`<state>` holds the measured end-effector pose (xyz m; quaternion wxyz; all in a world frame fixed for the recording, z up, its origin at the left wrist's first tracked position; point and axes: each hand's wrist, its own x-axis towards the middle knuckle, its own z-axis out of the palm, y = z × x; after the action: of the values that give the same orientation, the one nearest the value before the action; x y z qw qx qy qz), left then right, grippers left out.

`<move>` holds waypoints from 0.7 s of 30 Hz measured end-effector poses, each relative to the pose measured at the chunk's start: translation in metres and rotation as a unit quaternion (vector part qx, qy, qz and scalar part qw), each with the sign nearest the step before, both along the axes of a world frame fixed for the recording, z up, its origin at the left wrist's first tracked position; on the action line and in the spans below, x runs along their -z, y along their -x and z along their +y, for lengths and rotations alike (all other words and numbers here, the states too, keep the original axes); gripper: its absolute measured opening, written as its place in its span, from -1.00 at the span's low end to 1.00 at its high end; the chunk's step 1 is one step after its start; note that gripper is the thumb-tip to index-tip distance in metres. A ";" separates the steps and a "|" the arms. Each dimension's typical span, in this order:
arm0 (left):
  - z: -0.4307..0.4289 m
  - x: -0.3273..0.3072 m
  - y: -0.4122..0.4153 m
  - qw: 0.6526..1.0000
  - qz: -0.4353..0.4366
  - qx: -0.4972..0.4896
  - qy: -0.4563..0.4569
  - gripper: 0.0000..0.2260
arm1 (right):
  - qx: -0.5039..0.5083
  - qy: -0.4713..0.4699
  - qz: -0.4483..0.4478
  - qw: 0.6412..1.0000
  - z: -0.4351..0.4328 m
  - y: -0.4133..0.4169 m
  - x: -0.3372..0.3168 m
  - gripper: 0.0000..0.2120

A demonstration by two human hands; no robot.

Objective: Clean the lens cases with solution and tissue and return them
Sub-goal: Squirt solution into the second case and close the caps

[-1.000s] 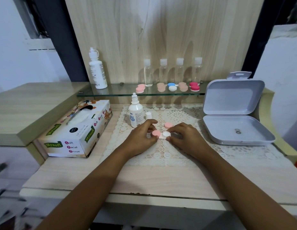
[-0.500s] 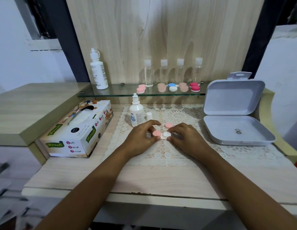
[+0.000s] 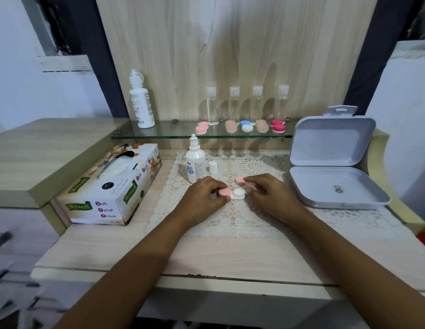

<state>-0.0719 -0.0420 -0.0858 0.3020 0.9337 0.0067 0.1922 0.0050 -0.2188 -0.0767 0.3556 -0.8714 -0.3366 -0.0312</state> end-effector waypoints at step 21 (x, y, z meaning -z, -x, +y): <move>0.000 -0.001 0.002 0.998 0.030 -0.004 0.047 -0.78 | 0.044 -0.047 0.041 0.997 0.015 -0.004 -0.006 -0.82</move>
<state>-0.0743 -0.0419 -0.0849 0.3441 0.9239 0.0282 0.1651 0.0088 -0.2043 -0.0706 0.4084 -0.8681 -0.2808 -0.0267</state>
